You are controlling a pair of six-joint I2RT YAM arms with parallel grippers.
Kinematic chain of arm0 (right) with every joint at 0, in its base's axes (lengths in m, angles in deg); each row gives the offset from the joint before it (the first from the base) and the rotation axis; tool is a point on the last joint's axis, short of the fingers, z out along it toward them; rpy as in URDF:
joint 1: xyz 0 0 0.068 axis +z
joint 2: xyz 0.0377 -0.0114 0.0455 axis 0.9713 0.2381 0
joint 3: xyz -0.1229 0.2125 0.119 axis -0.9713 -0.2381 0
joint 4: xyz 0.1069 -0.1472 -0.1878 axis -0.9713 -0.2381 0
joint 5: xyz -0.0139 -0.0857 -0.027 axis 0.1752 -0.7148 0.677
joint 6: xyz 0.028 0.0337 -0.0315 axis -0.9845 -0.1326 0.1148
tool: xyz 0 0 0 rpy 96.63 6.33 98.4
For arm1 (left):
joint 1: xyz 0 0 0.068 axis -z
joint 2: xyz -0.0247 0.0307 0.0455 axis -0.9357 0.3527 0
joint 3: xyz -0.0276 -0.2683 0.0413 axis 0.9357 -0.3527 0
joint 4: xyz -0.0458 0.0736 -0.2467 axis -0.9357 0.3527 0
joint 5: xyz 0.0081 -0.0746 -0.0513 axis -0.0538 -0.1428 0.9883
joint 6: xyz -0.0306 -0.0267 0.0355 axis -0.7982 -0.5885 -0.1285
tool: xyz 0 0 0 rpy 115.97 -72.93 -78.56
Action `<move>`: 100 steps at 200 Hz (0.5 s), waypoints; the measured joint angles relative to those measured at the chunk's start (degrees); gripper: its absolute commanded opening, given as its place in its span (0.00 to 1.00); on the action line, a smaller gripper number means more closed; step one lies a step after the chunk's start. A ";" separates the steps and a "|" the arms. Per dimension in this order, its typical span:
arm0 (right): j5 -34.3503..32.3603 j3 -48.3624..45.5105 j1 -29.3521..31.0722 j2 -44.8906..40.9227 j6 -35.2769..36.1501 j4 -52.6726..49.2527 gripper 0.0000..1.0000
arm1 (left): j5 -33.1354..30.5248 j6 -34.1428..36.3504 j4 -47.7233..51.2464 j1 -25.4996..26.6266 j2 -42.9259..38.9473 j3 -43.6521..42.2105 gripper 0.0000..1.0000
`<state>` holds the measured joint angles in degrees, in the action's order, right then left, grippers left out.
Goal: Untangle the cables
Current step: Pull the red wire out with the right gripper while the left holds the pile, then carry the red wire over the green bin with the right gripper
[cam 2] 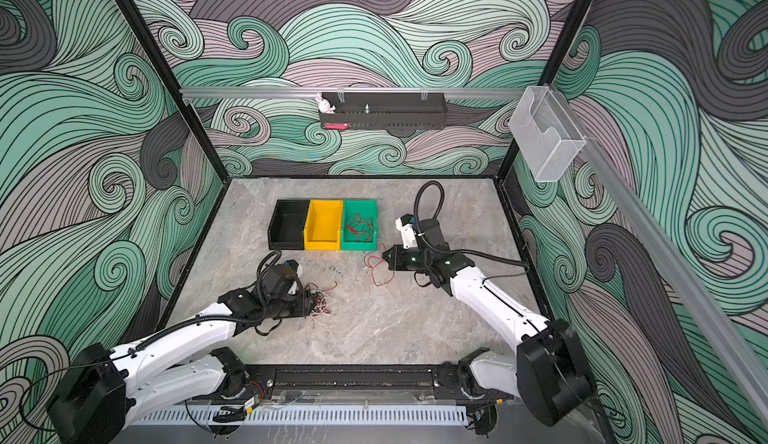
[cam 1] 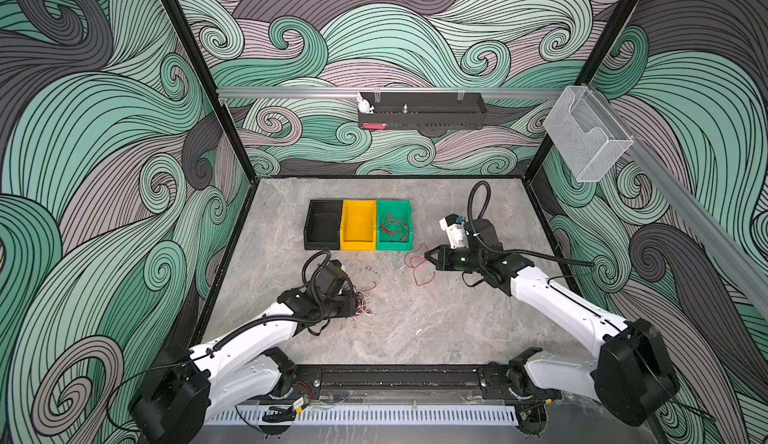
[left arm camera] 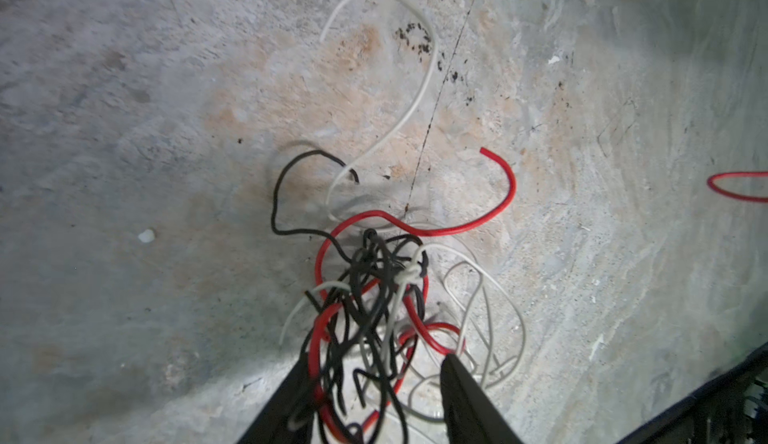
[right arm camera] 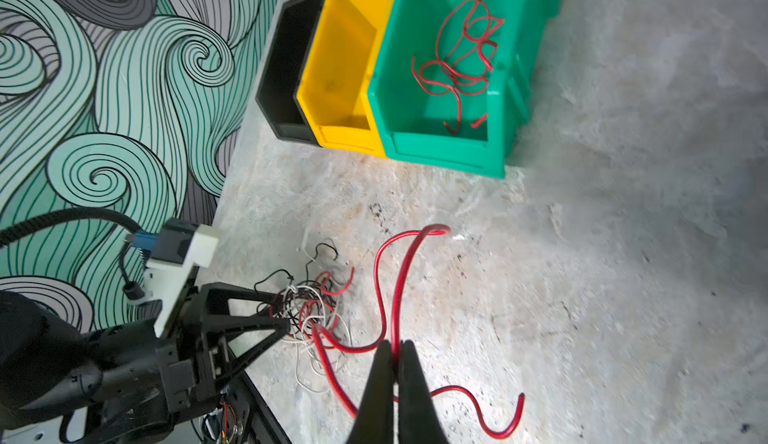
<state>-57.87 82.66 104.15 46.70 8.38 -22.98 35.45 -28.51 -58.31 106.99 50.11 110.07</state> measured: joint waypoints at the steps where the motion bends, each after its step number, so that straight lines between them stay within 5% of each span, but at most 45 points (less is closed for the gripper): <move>1: -0.04 0.13 0.04 0.11 0.00 0.04 0.01 | 0.07 0.00 0.00 0.00 0.00 0.00 0.56; 100: -6.75 22.21 2.12 21.27 1.70 5.73 0.01 | 0.68 0.11 0.15 0.00 -2.43 0.00 0.58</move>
<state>-64.62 104.86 106.27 67.97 10.08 -17.25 36.12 -28.40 -58.16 106.99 47.68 110.07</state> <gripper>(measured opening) 0.050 0.578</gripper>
